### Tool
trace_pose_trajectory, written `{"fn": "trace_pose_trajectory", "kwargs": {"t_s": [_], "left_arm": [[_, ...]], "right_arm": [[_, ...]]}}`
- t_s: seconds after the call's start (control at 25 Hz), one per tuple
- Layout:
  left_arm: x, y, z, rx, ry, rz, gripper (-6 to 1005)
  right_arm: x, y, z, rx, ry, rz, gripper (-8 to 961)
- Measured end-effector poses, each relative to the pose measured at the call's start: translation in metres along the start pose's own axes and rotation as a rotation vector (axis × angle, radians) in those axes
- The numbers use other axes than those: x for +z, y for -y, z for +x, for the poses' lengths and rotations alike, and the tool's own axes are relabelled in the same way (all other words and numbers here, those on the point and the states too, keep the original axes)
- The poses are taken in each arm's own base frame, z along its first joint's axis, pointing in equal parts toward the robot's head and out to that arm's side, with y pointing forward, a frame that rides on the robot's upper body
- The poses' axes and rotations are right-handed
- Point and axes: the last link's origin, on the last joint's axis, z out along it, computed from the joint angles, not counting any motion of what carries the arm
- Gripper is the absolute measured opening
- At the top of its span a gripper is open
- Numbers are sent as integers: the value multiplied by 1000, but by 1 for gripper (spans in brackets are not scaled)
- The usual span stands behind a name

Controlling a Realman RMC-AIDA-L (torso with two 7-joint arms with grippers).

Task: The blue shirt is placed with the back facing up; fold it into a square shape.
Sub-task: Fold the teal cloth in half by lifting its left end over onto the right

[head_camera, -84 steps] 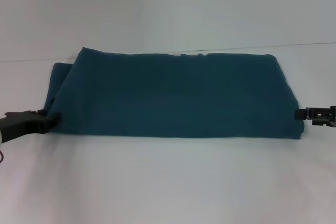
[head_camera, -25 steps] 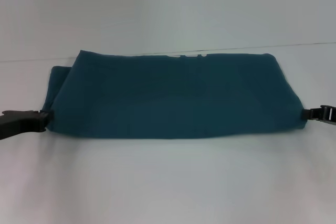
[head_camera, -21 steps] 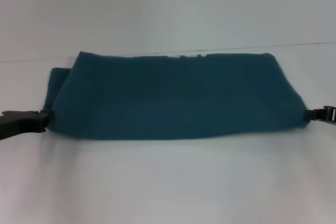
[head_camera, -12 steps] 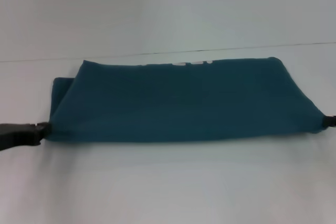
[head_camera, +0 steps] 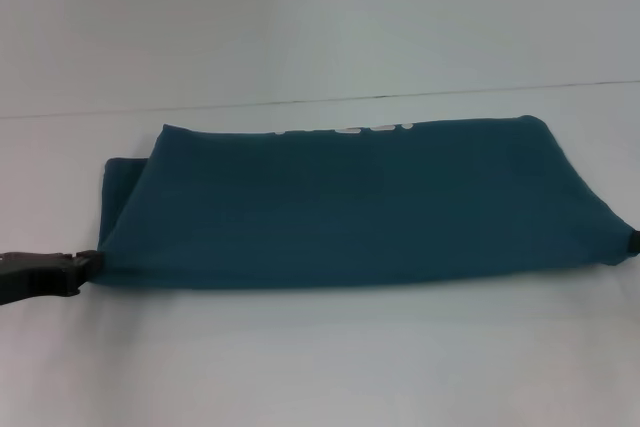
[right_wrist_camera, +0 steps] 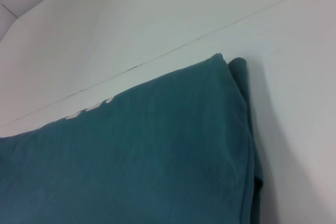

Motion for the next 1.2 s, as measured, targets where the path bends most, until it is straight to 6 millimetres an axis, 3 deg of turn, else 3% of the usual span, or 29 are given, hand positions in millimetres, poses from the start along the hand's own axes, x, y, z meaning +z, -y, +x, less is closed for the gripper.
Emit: {"fn": "trace_pose_trajectory", "kwargs": {"t_s": [0.32,0.56,0.76,0.92,1.2], "left_arm": [[-5,-6,2,-8,5,-50,120],[-20,-3,10,-45,-21,-63,164],[-32,7,12,-83,-56,-21,201],[-40,14,12,-148,-87,-6,354],[-43,4,5,-198,-51,-85,669]], "right_arm": [[0,-3,1,-9,-7,-20,88],[-9,-9,-15,-43,58,-40,106],[-16,-13,-27,-54,146,-74,300],[-16,-22,-38,-85,211,-121,465],[0,-43,-58,-136,173,-169,699]]}}
